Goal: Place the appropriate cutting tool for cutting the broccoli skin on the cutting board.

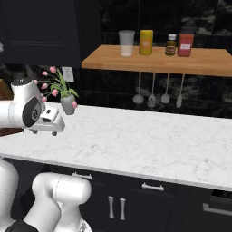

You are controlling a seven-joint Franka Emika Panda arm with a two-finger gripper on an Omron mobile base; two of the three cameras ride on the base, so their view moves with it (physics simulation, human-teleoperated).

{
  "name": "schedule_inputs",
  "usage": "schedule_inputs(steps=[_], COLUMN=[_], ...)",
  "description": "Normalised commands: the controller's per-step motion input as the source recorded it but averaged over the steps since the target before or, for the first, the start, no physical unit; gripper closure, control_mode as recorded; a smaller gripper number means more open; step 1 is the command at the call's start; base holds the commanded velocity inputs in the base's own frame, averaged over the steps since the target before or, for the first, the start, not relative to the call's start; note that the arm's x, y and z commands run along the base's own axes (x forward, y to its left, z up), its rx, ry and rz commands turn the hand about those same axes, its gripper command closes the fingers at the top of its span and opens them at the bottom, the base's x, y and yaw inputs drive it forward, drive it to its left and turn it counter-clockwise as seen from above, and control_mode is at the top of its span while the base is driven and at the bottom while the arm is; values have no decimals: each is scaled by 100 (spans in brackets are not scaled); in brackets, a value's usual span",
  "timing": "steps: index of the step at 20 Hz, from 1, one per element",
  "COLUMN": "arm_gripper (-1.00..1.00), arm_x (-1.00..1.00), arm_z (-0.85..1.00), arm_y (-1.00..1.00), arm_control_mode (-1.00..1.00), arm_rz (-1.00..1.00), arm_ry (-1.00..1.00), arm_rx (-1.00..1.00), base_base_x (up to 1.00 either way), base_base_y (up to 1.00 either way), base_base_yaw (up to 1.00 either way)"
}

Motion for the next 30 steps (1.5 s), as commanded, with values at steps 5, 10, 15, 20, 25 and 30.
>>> schedule_inputs(steps=[5,10,15,20,25,30], arm_gripper=[-100,-100,-100,-100,-100,-100], arm_x=[0,0,0,0,0,0], arm_z=[-38,-38,-39,-40,-34,-29], arm_y=[85,64,38,10,27,28], arm_control_mode=[-100,-100,-100,-100,-100,-100], arm_rz=[0,5,3,0,0,0], arm_ry=[37,21,13,6,1,0], arm_rx=[0,0,7,16,3,0], base_base_x=[0,0,0,0,0,0], base_base_y=[0,0,0,0,0,0], base_base_yaw=[0,0,0,0,0,0])
